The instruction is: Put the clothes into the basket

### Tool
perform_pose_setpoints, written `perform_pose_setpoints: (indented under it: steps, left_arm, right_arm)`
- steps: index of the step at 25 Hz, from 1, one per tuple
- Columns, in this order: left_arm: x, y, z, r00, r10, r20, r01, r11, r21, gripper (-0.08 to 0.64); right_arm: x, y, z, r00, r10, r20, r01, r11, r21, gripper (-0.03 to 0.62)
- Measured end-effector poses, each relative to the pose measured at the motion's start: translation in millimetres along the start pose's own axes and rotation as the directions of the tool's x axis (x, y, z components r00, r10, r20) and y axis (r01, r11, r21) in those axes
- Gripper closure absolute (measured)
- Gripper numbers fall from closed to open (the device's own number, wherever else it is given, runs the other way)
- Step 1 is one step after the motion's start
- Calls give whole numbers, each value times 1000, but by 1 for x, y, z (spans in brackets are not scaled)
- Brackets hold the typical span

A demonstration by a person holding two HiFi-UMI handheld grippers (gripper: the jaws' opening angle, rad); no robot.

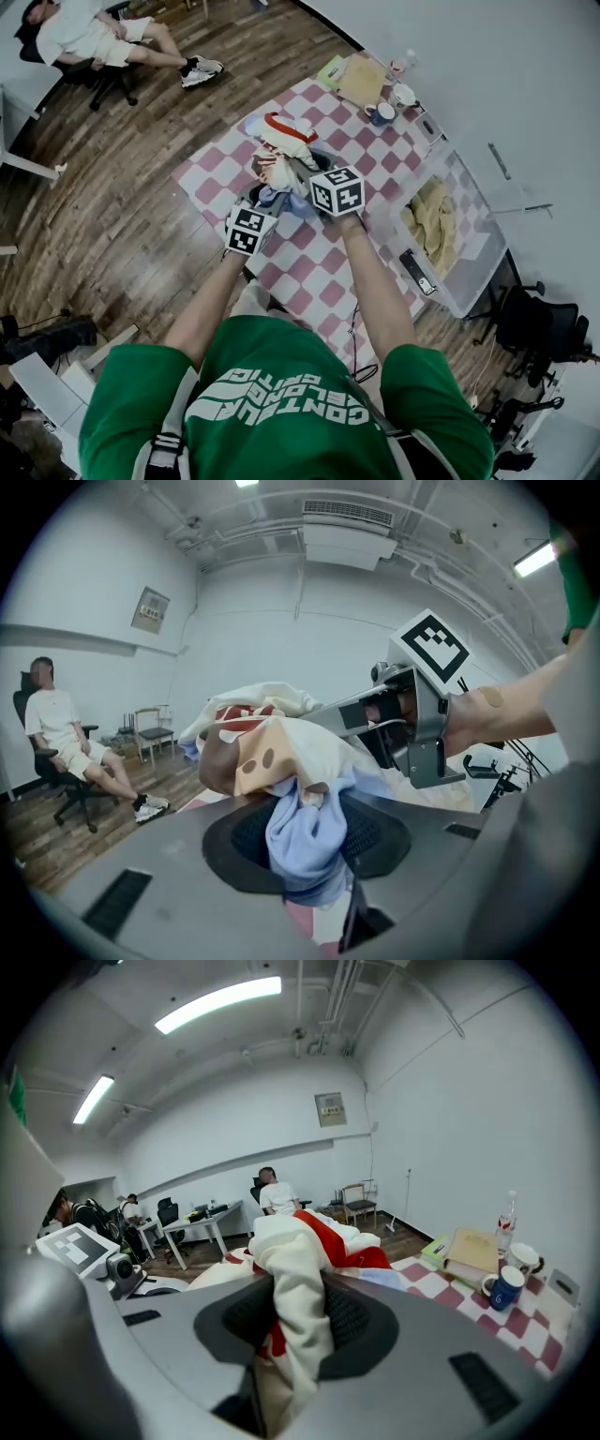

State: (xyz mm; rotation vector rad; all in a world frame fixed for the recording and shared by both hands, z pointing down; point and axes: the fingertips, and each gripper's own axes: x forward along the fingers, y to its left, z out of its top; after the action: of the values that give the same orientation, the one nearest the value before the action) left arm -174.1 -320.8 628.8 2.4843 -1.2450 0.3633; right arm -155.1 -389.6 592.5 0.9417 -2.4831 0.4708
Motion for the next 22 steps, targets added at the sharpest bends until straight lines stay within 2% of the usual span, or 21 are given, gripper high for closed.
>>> perform_pose_setpoints:
  steps: [5,12,22]
  left_arm:
    - [-8,-18,38,998,-2,56,-1,998,63,428]
    - [-20,-34,89,991,-4,133,-16,989,148,429]
    - [-39,-56,146,975,0,222,-49,974,219,430]
  right_arm:
    - [-36,2,35,997,-28,74,33,997,-67,476]
    - [-78,5,82,982,-41,185,62,992,-109,476]
    - [-127,13,132,955,-42,294,92,983,-160,476]
